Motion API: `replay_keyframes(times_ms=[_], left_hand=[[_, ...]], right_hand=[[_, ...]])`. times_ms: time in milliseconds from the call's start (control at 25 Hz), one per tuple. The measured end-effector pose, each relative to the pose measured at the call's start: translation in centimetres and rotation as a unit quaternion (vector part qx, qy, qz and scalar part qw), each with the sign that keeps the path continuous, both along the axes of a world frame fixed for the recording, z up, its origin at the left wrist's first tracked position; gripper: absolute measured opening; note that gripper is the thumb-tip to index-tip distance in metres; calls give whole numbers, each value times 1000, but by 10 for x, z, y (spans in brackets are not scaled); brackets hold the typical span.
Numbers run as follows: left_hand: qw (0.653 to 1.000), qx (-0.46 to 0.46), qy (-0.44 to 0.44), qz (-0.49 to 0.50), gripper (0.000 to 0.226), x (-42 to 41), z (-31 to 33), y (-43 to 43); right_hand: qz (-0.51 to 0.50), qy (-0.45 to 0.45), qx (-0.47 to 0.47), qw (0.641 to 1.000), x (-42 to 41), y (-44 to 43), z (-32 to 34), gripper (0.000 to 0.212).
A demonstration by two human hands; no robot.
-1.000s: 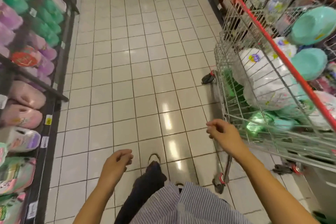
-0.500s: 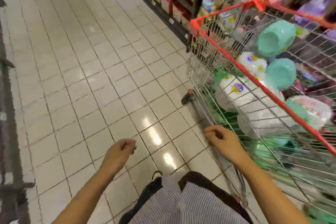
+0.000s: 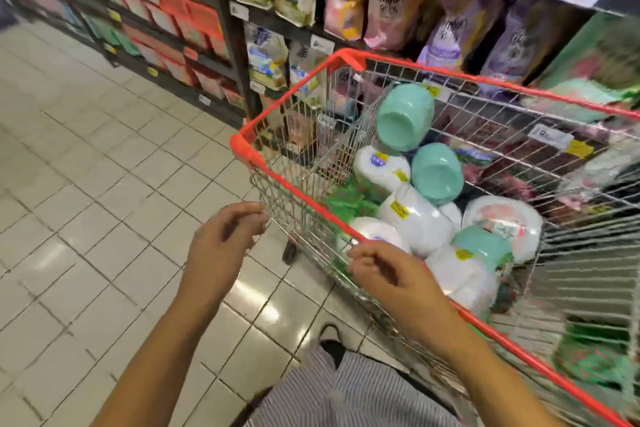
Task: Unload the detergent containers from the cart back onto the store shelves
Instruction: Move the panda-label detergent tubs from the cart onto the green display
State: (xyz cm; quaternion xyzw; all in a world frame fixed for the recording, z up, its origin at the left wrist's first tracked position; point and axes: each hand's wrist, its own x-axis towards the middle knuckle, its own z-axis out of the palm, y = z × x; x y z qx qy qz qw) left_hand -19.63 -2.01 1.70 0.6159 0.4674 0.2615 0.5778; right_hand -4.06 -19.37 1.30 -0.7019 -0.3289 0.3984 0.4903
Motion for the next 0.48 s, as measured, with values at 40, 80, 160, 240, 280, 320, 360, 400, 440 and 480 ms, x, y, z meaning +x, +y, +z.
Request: replay_keyframes(times_ms=[40, 80, 160, 240, 280, 320, 360, 400, 440, 480], left_hand=[[999, 20, -15, -21, 13, 23, 12, 14], [998, 34, -31, -44, 14, 49, 21, 30], [994, 53, -48, -80, 15, 99, 34, 56], [988, 62, -47, -133, 16, 154, 39, 76], [983, 60, -47, -168, 17, 184, 39, 86], [978, 57, -47, -196, 17, 213, 36, 94], [974, 57, -48, -215, 15, 242, 32, 104], [970, 62, -46, -230, 12, 270, 26, 114], [967, 74, -40, -241, 10, 298, 21, 122], [963, 84, -29, -253, 11, 328, 14, 130]], right_hand=[[-14, -4, 25, 1000, 14, 13, 15, 25], [-33, -15, 43, 998, 34, 26, 26, 27], [-80, -44, 57, 994, 75, 49, 40, 26], [-145, -60, 63, 985, 118, 66, 46, 20], [-185, -56, 64, 979, 142, 74, 44, 17], [-223, -53, 60, 972, 165, 81, 40, 15], [-257, -50, 51, 964, 187, 88, 33, 15], [-290, -43, 35, 955, 208, 94, 24, 15], [-320, -32, 16, 947, 229, 102, 13, 15], [-348, -19, -2, 937, 250, 109, 2, 13]])
